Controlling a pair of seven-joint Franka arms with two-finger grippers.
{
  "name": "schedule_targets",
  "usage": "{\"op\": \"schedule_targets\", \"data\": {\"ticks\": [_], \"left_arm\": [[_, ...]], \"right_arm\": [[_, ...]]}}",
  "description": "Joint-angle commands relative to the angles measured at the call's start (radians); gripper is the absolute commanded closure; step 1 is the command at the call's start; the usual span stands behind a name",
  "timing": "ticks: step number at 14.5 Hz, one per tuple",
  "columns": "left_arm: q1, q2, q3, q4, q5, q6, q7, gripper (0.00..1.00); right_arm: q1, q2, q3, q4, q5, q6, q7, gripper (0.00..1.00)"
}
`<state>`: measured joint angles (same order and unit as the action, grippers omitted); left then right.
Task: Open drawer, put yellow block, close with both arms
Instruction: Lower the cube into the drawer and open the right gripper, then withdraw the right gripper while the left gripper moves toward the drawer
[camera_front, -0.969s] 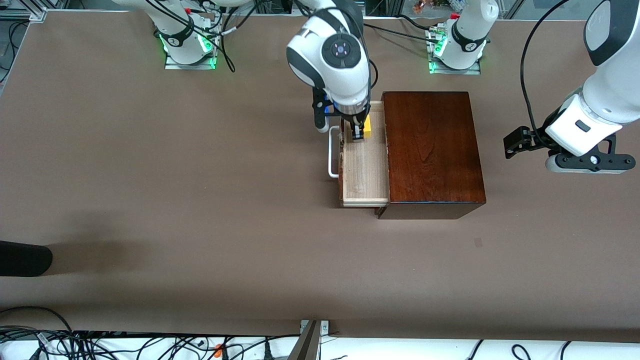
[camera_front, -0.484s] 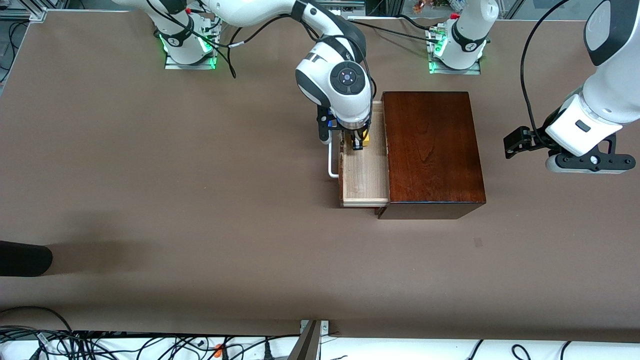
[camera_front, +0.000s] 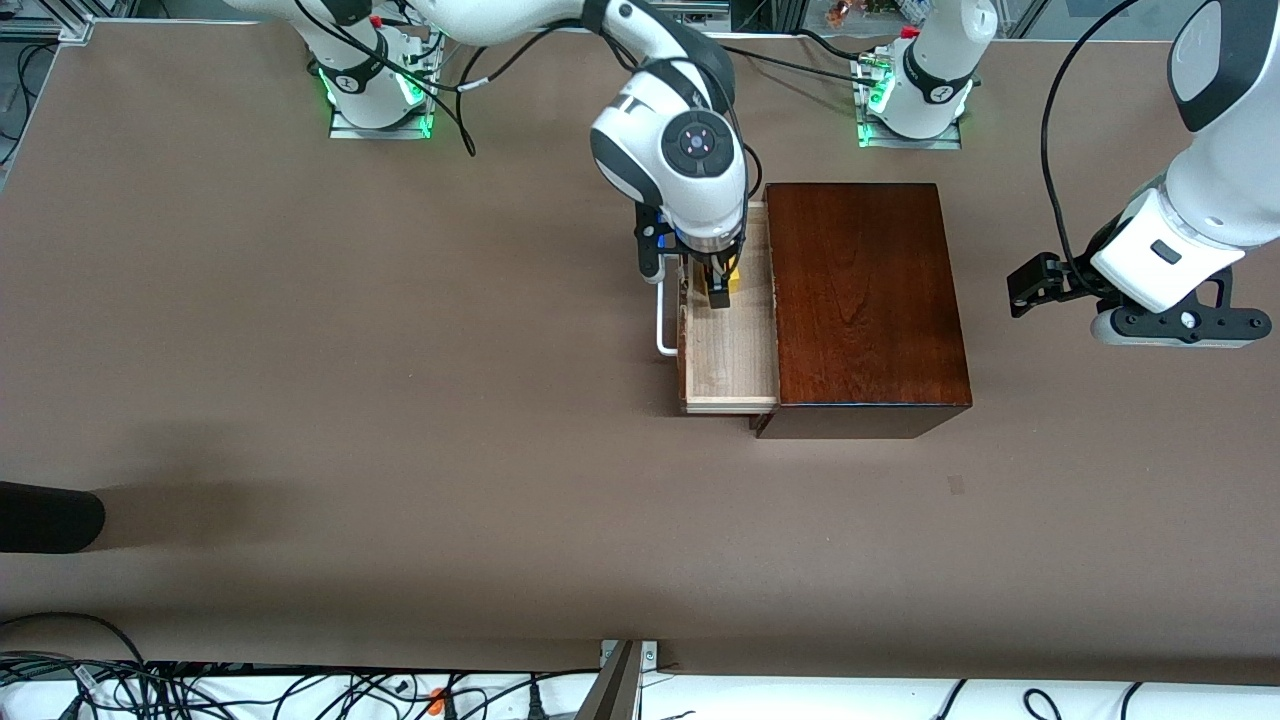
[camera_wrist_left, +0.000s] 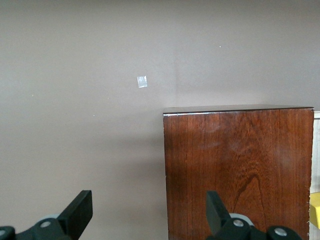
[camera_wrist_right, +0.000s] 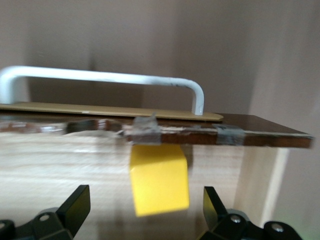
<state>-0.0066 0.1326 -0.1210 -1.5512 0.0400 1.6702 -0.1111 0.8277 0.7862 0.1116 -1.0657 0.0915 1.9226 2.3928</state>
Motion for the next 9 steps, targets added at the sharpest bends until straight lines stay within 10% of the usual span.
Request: {"op": "schedule_targets", "data": {"ticks": [1, 6, 9], "left_arm": [[0.002, -0.001, 0.0, 0.006, -0.012, -0.003, 0.002, 0.0], [-0.01, 0.005, -0.002, 0.005, -0.014, -0.042, 0.01, 0.0], [-0.05, 0.021, -0.018, 0.008, -0.017, -0.108, 0.034, 0.0]], "right_arm": [[-0.059, -0.118, 0.003, 0.016, 0.005, -0.128, -0.018, 0.0], [-0.225, -0.287, -0.016, 0.007, 0.001, -0.374, -0.473, 0.0], [-0.252, -0.362, -0.129, -0.017, -0.006, -0.509, -0.847, 0.0]]}}
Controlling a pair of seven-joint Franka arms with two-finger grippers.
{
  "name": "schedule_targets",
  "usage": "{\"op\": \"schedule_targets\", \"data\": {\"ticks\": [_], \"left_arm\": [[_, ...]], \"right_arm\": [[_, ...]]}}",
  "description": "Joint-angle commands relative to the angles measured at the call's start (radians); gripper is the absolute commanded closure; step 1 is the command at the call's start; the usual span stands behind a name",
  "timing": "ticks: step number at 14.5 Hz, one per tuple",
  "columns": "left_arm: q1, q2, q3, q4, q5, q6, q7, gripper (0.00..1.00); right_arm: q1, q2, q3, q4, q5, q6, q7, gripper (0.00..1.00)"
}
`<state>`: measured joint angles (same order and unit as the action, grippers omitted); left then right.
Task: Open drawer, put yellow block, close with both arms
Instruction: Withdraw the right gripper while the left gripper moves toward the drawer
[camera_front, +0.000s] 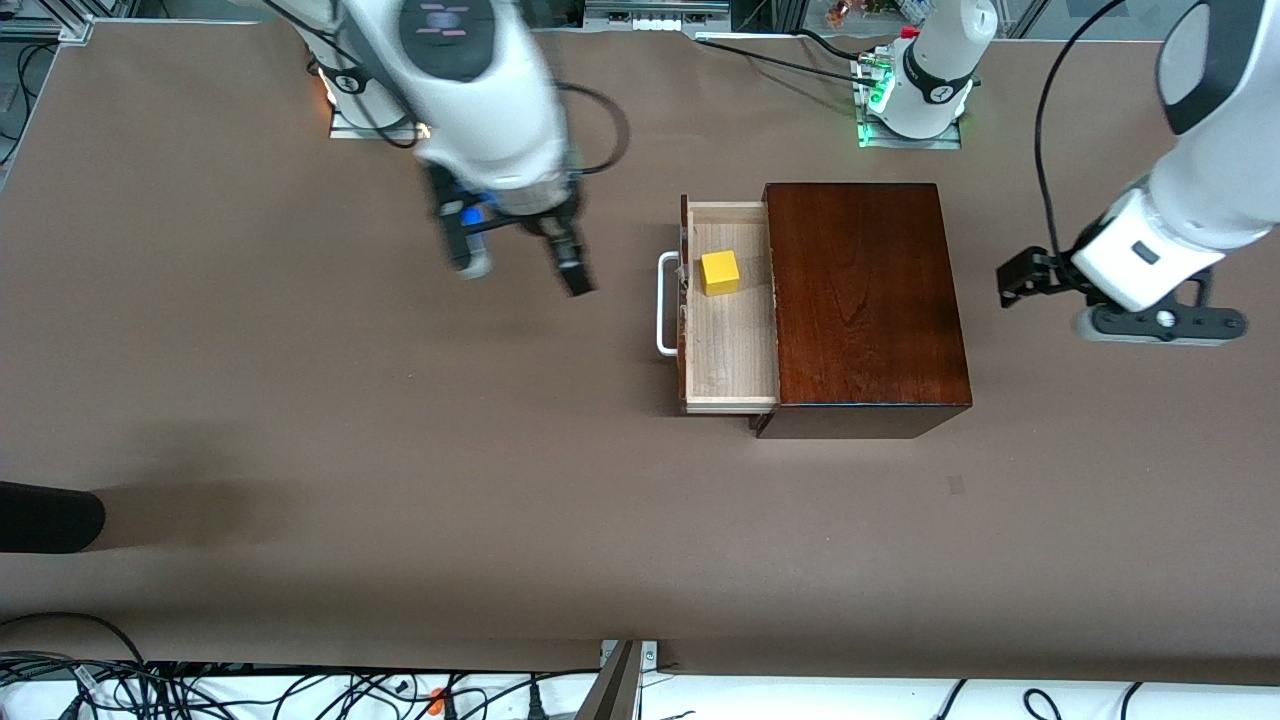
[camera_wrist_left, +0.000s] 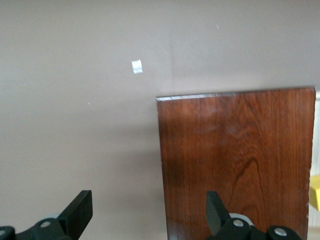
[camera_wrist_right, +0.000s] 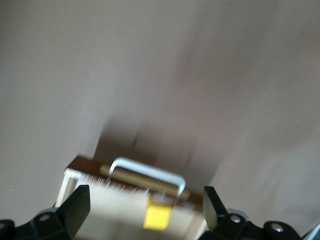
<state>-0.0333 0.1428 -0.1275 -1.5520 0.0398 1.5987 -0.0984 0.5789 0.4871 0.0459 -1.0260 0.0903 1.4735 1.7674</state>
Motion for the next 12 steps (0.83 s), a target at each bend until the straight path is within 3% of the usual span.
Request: {"op": "schedule_targets", "data": {"ticks": [1, 4, 8, 10, 12], "left_arm": [[-0.03, 0.012, -0.038, 0.009, -0.017, -0.057, 0.034, 0.0], [-0.03, 0.026, -0.134, 0.009, -0.018, -0.095, 0.233, 0.0], [-0.036, 0.09, -0.228, 0.017, -0.052, -0.085, 0.485, 0.0], [-0.036, 0.115, -0.312, 0.015, -0.081, 0.025, 0.61, 0.0], [-0.036, 0.156, -0.392, 0.01, -0.07, 0.11, 0.672, 0.0]], "right_arm": [[-0.004, -0.097, -0.107, -0.093, -0.003, -0.079, -0.344, 0.0], [-0.004, -0.244, -0.243, -0.274, -0.007, -0.061, -0.671, 0.0], [-0.016, -0.34, -0.423, -0.382, -0.017, -0.026, -1.153, 0.0], [-0.101, -0.409, -0.413, -0.471, -0.049, 0.03, -1.354, 0.0], [-0.207, -0.447, -0.339, -0.522, -0.104, 0.066, -1.484, 0.0]]}}
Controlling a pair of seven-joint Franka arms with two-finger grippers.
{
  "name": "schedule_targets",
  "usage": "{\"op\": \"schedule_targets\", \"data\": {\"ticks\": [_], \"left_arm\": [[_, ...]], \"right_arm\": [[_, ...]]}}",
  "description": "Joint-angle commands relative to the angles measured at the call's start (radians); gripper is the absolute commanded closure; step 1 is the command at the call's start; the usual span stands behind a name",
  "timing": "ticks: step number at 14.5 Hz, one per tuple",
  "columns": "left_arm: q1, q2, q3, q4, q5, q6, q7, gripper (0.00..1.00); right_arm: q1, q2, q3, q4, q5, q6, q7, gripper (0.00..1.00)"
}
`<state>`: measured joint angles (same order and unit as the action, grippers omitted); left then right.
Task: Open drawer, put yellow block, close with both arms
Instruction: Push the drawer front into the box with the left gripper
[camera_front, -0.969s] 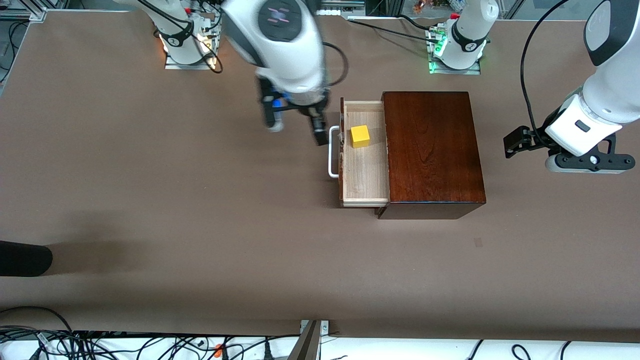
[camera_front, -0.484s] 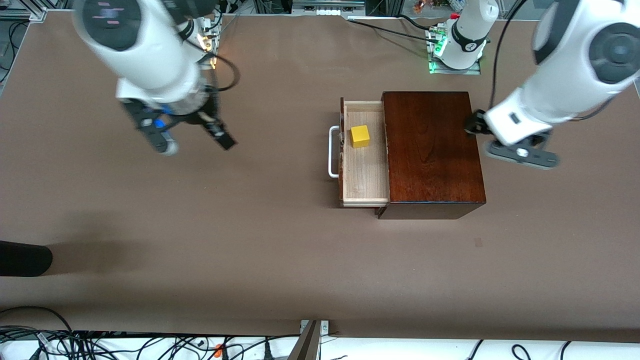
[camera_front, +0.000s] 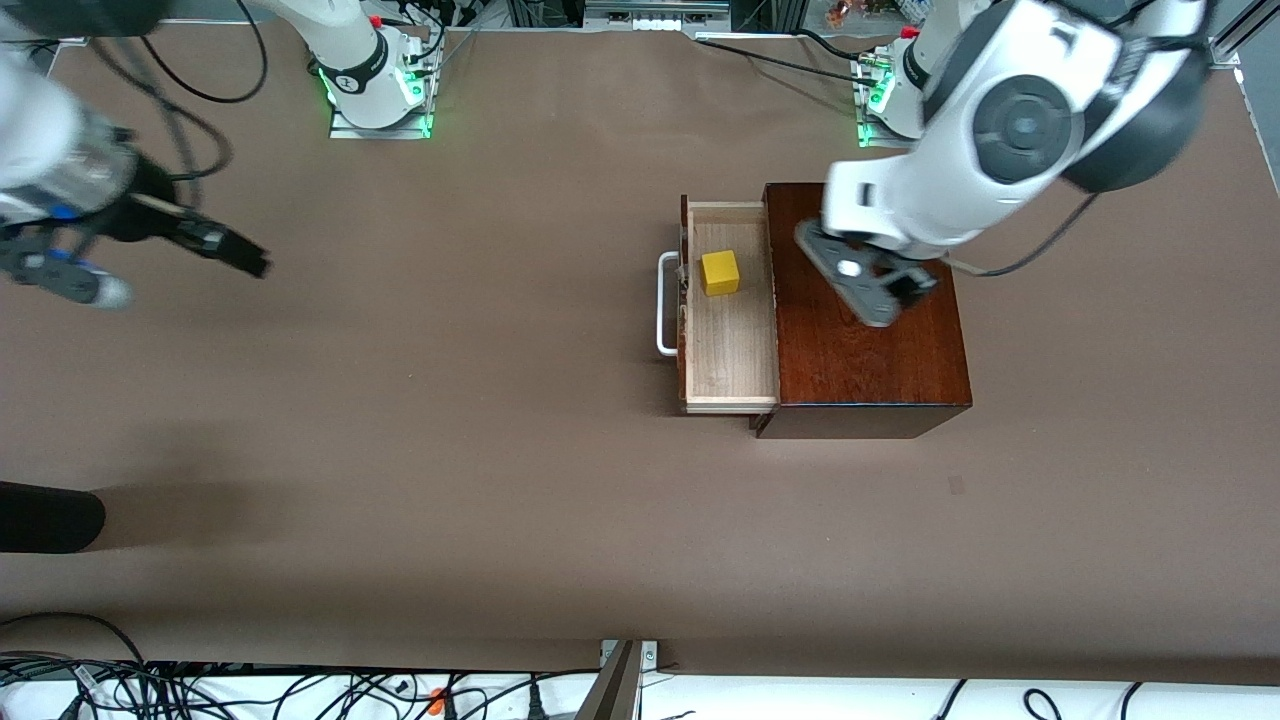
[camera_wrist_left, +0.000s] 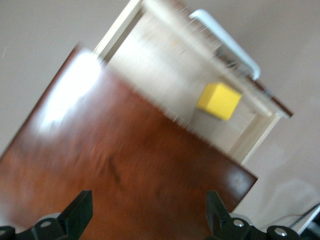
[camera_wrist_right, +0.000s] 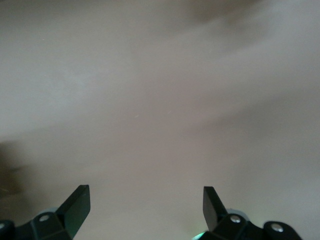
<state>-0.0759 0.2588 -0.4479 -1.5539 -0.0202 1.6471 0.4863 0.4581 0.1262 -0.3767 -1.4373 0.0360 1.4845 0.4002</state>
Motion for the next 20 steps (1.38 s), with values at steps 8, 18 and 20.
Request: {"op": "schedule_targets", "data": {"ticks": [8, 18, 20], "left_arm": [[-0.203, 0.272, -0.129, 0.006, 0.136, 0.37, 0.192, 0.0], [-0.286, 0.413, -0.123, -0.006, 0.35, 0.479, 0.184, 0.0], [-0.285, 0.421, -0.123, -0.008, 0.365, 0.476, 0.19, 0.0]], "right_arm": [[-0.48, -0.094, 0.354, -0.117, -0.062, 0.106, -0.42, 0.0], [-0.475, -0.077, 0.354, -0.112, -0.07, 0.108, -0.405, 0.0], [-0.475, -0.073, 0.354, -0.109, -0.064, 0.108, -0.403, 0.0]]}}
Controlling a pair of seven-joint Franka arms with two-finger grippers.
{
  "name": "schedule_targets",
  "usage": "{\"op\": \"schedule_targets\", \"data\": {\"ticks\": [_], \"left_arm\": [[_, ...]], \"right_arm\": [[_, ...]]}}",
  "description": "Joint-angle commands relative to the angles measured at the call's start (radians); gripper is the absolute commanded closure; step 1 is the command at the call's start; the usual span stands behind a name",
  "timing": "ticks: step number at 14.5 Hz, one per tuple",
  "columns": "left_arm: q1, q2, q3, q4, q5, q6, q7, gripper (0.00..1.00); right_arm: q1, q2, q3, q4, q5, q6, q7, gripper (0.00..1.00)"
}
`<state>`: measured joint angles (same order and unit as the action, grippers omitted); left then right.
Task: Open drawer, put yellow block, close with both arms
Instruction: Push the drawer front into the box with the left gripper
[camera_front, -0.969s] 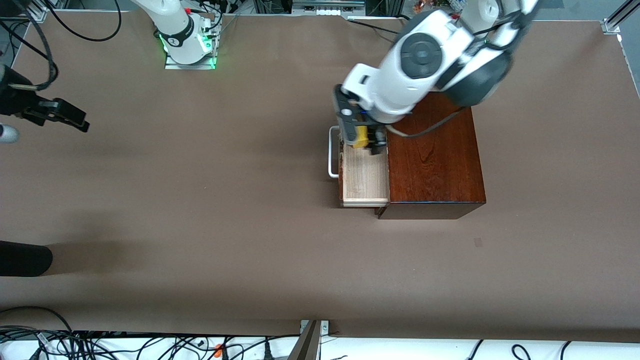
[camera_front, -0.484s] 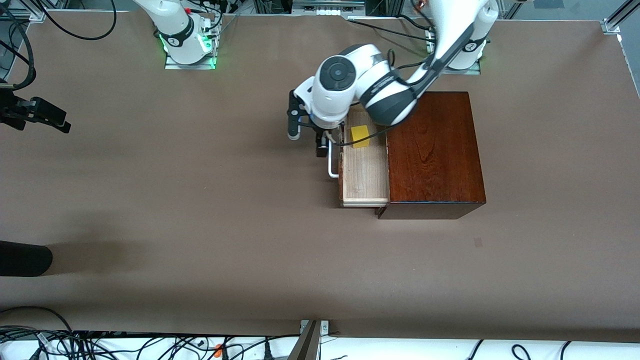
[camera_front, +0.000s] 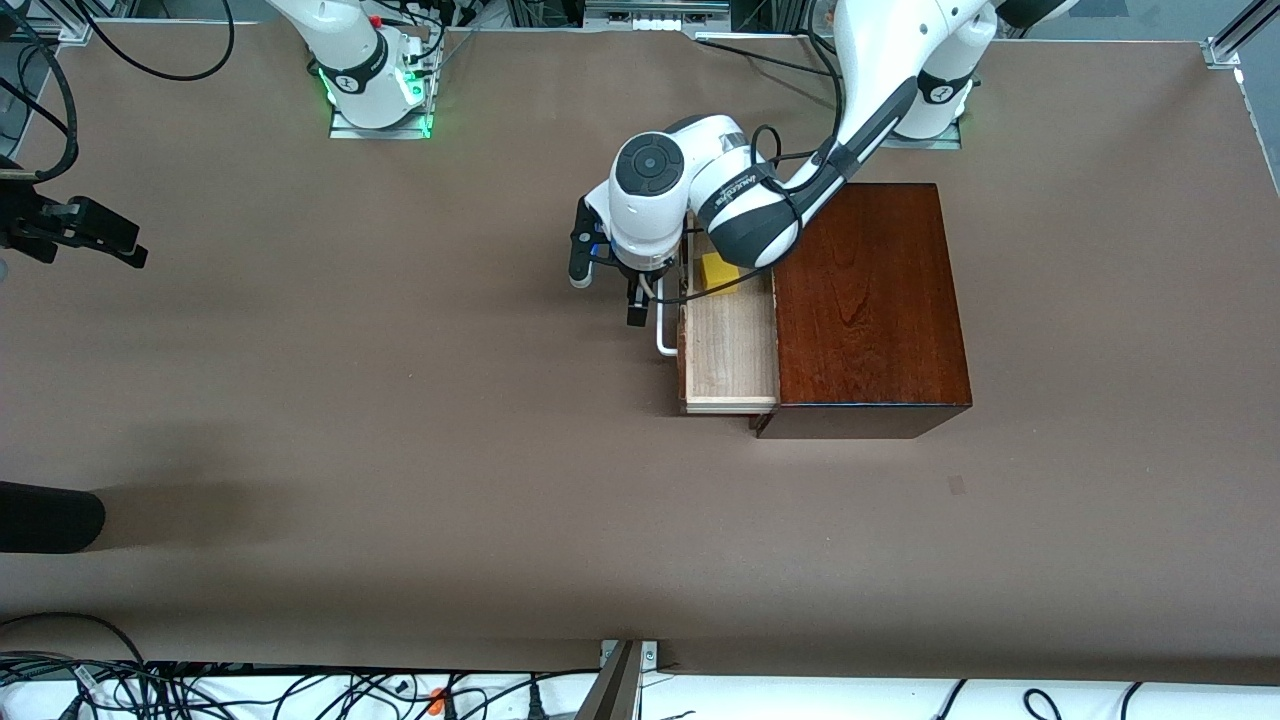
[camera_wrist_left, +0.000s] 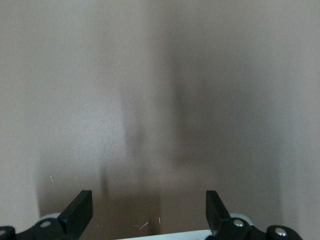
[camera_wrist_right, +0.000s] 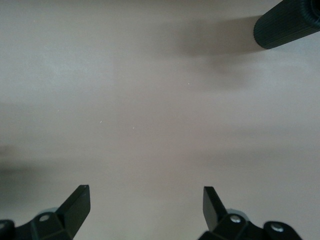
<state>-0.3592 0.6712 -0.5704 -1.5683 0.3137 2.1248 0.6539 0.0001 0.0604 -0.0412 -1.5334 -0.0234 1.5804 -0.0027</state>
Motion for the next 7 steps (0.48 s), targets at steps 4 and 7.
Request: {"op": "schedule_targets", "data": {"ticks": [4, 7], "left_arm": [[0.008, 0.001, 0.004, 0.004, 0.042, -0.109, 0.03, 0.0], [0.02, -0.004, 0.01, 0.005, 0.087, -0.187, 0.029, 0.0]], "right_arm": [[-0.017, 0.001, 0.017, -0.007, 0.01, 0.013, 0.001, 0.0], [-0.017, 0.001, 0.015, -0.004, 0.01, 0.012, 0.001, 0.0]]}}
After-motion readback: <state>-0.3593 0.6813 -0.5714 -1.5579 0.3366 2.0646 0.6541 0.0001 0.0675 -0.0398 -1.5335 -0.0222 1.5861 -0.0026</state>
